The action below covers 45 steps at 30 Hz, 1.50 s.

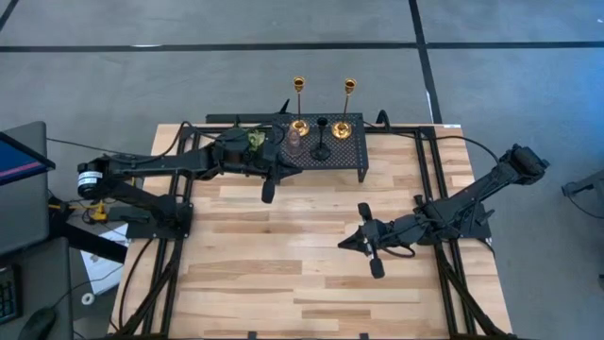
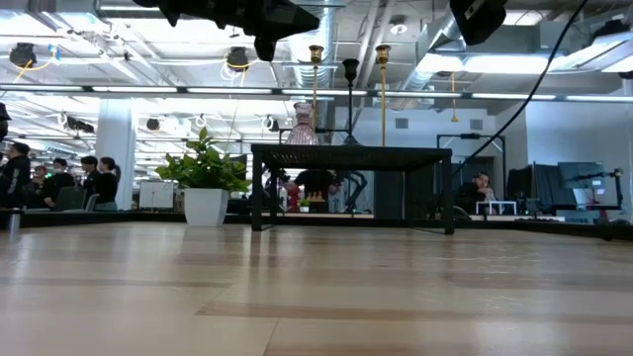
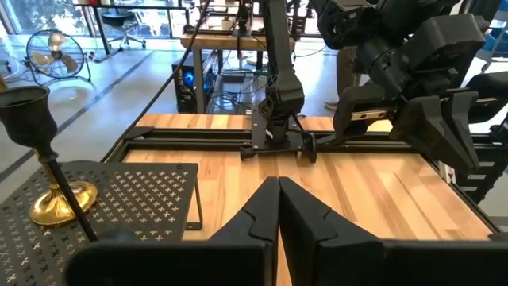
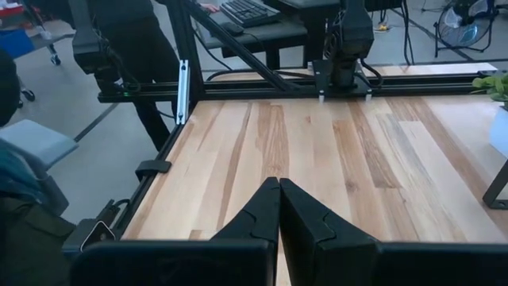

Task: Pick & Place candle stick holders
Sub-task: Put the black candle holder on the shelf

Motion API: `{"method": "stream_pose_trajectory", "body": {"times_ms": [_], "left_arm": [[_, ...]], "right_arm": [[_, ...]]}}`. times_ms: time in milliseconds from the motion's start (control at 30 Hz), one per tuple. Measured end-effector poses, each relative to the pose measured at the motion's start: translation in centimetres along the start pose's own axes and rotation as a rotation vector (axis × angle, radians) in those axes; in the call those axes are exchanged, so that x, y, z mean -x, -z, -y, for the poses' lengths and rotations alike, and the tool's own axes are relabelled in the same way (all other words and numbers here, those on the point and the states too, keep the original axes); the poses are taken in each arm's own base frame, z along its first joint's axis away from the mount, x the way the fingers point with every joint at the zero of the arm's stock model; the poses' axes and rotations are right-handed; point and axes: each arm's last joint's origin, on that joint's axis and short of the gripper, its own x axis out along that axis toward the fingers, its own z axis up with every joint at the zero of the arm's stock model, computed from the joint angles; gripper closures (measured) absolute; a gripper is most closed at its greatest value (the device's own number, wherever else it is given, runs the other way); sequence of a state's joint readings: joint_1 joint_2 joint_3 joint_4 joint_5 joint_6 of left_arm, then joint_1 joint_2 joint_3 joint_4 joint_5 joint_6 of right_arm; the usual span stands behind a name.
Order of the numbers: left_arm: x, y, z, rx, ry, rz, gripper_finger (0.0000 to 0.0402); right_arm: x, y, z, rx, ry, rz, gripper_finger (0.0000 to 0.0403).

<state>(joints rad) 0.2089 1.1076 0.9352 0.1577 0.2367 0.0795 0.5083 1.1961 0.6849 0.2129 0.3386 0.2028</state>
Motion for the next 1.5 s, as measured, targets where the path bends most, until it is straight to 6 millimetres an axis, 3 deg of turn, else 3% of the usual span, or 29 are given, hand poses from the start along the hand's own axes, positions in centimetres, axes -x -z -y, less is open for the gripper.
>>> {"method": "stream_pose_trajectory", "body": {"times_ms": [533,767,967,1133,1500], "left_arm": [[0.0,0.0,0.0,0.016,0.000,0.000,0.0396],[0.0,0.0,0.0,0.017,0.002,-0.001,0.0395],[0.0,0.1,0.1,0.019,0.002,-0.008,0.0397],[0.0,0.2,0.1,0.022,0.004,-0.021,0.0395],[0.0,0.6,0.1,0.033,0.007,-0.065,0.0396]], "right_arm": [[0.0,-0.7,-0.1,-0.039,-0.011,0.067,0.0403],[0.7,-3.4,-0.2,-0.064,0.060,0.024,0.0403],[2.8,-6.4,0.2,-0.087,0.169,-0.028,0.0403],[5.0,-7.2,1.5,-0.220,0.255,-0.085,0.0403],[9.8,-5.0,4.1,-0.548,0.463,-0.277,0.0403]]}}
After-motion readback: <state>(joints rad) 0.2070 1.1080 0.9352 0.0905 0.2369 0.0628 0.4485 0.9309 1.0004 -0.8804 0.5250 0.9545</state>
